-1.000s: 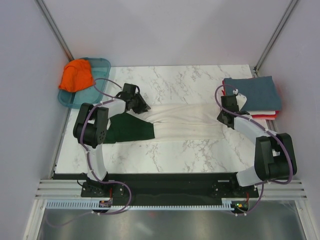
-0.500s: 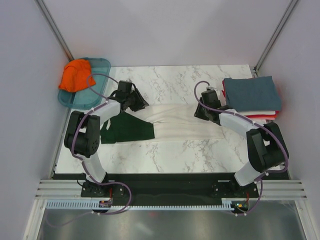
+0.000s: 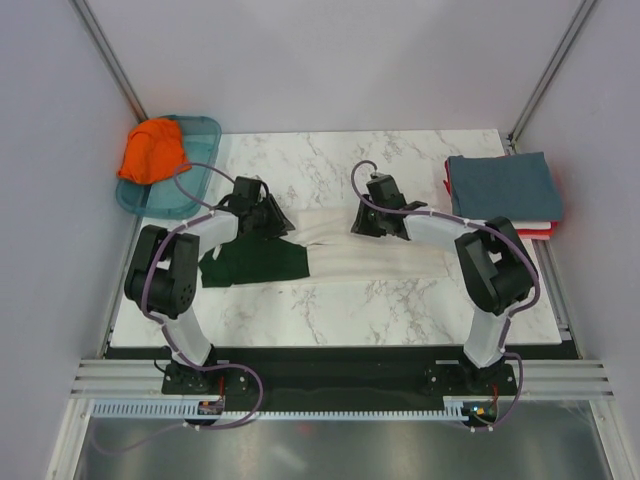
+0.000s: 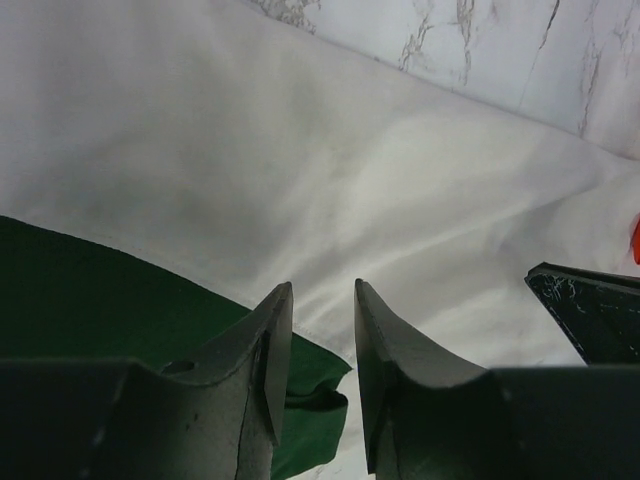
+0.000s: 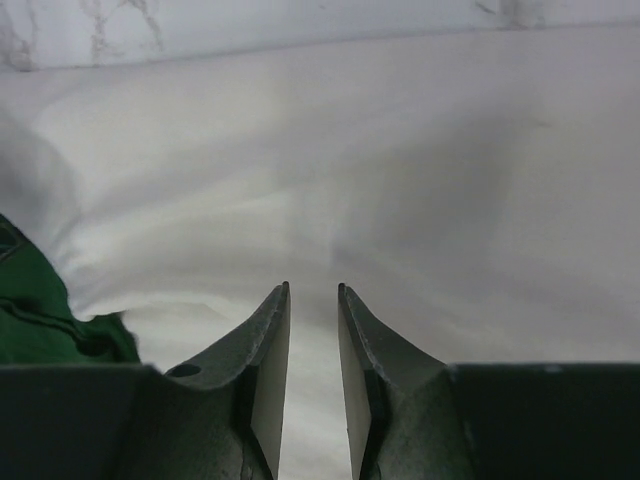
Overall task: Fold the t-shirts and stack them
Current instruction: Fold the tshirt
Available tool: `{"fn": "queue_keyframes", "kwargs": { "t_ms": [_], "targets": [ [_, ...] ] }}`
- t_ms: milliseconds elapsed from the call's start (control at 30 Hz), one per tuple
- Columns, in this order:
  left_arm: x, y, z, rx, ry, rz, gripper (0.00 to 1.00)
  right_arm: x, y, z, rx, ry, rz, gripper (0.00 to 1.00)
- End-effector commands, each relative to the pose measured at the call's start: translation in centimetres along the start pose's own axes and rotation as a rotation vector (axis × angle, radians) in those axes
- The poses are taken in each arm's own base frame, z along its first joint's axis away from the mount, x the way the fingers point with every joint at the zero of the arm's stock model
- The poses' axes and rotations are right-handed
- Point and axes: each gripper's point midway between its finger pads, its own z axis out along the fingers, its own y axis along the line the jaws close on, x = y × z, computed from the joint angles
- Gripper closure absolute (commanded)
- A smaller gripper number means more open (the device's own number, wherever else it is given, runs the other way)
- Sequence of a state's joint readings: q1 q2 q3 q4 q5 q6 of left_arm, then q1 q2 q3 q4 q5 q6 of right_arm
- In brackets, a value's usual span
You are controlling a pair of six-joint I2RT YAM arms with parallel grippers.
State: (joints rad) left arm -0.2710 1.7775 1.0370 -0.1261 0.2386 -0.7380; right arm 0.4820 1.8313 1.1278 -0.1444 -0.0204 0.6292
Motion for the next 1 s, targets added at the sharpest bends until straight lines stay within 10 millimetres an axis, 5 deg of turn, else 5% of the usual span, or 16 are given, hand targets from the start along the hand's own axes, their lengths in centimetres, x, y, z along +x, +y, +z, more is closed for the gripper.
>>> {"fn": "queue_keyframes", "kwargs": {
  "t_ms": [0,200,367,667,967],
  "targets": [
    [-0.7,0.2,-0.6,0.023,-0.02,0.035,0.62,-1.8,5.5,0.0,-0.15,-0.029,-0.06,0.69],
    [-0.4,1.0,-0.1,0.003,-0.009,0.045,0.62,-1.3,9.2,2.0,-0.227,0.01,-0.1,0.76],
    [-1.2,1.9,0.5,-0.025,-0.007,0.029,0.62,0.7,9.5,3.4,-0.249,0.076,-0.111,0.87],
    [-2.4,3.2,0.7,-0.071,-0.01,-0.009,0.62,4.4,7.5,2.2,-0.243,0.112,-0.135,0.91],
    [-3.0,2.9,-0.1,-0.06,-0.032,0.018,0.62,3.7,8.1,-0.7,-0.286,0.067,-0.146,0.9]
  ]
}}
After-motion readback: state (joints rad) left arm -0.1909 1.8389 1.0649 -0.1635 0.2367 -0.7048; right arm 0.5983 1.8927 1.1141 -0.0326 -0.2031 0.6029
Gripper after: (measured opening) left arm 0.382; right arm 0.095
